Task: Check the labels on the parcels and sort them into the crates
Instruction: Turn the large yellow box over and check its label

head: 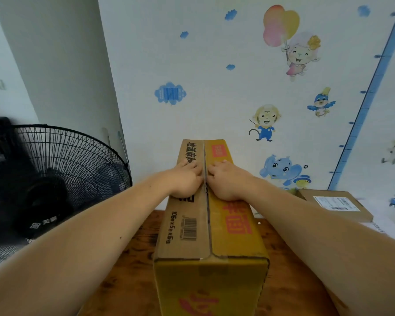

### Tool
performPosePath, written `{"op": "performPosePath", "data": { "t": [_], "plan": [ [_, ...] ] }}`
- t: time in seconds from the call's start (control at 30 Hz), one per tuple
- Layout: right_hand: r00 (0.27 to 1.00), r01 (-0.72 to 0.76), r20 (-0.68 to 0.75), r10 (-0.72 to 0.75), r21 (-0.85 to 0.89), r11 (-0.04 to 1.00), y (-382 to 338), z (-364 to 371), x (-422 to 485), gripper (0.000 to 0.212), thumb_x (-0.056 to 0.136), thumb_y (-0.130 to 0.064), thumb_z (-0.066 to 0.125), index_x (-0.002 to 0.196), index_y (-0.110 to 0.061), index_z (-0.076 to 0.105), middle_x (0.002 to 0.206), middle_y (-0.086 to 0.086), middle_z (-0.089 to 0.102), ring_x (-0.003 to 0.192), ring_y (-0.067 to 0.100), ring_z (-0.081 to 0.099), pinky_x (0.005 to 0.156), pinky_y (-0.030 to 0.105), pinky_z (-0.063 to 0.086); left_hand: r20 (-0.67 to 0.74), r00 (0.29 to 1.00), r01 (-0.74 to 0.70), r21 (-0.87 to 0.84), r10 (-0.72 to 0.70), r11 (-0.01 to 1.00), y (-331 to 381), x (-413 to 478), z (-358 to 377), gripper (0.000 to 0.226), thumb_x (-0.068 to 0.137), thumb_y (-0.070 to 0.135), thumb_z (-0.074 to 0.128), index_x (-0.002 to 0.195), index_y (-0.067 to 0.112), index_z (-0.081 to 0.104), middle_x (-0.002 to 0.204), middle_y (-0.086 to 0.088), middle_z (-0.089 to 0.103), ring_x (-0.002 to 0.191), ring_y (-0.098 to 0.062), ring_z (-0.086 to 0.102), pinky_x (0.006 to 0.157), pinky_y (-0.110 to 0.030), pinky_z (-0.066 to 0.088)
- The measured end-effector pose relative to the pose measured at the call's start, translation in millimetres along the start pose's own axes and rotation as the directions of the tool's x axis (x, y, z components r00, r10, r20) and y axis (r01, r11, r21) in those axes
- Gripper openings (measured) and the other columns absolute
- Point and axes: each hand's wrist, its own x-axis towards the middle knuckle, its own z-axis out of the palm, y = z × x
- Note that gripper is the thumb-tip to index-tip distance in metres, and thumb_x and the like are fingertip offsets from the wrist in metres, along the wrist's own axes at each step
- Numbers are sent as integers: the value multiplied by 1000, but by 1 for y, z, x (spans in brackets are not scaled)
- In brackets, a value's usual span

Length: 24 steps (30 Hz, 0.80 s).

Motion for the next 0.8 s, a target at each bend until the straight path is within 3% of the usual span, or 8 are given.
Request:
{"op": "performPosePath", "data": {
  "t": [0.13, 0.23, 0.4, 0.53, 0.63, 0.7, 0.8],
  "plan": [
    [999, 13, -52, -13, 5, 1000, -2, -4, -17, 35, 106, -35, 27, 113, -17, 56, 124, 11, 54, 116, 30, 49, 99, 45, 43, -21, 1000, -4, -67, 2, 998, 0, -16, -1, 46, 109, 18, 20, 151, 1, 29, 161, -18, 15, 148, -30, 9, 112, -30, 1],
    [1000, 27, -7, -27, 84, 996, -7, -4, -36, 39, 106, -39, 28, 114, -12, 55, 124, 12, 55, 113, 28, 51, 93, 36, 41, -19, 999, -41, -54, 40, 998, 2, -33, 4, 48, 109, 20, 21, 152, 0, 24, 163, -12, 10, 150, -29, 4, 112, -27, -2],
    [996, 75, 43, -80, 99, 992, -11, -1, -57, 46, 106, -39, 27, 137, -10, 45, 138, 13, 44, 130, 30, 39, 110, 39, 32, -94, 993, -85, -109, 75, 990, 11, -55, 13, 46, 106, 16, 32, 148, -4, 32, 158, -21, 25, 146, -31, 16, 109, -28, -1],
    [995, 81, 54, -85, 65, 995, -14, 12, -61, 50, 106, -33, 22, 150, -10, 29, 151, 13, 30, 145, 32, 21, 120, 48, 16, -38, 999, -37, -90, 33, 995, 24, -65, 14, 51, 109, 20, 18, 155, -1, 10, 164, -13, -1, 150, -24, -3, 101, -18, -10],
    [995, 62, 76, -65, 43, 997, -14, 17, -59, 53, 105, -33, 24, 153, -10, 22, 158, 10, 21, 150, 33, 9, 118, 56, 16, -21, 1000, -3, -12, 3, 1000, 28, -66, 12, 51, 109, 20, 16, 155, 0, 4, 164, -13, -8, 150, -23, -9, 99, -18, -12],
    [994, 81, 69, -84, 45, 996, -14, 16, -61, 53, 104, -33, 24, 151, -9, 24, 156, 12, 24, 149, 35, 12, 118, 57, 17, -23, 999, 32, -6, -32, 999, 31, -70, 9, 51, 109, 20, 16, 155, 0, 6, 164, -13, -6, 150, -24, -7, 98, -19, -11],
    [994, 112, 0, -112, 14, 994, -17, 10, -72, 47, 106, -28, 22, 145, -8, 39, 147, 15, 38, 139, 32, 30, 119, 45, 18, -41, 999, 29, -17, -30, 999, 34, -76, 10, 50, 109, 20, 19, 155, 0, 13, 164, -15, 5, 150, -25, 2, 103, -21, -6]
  ]
}}
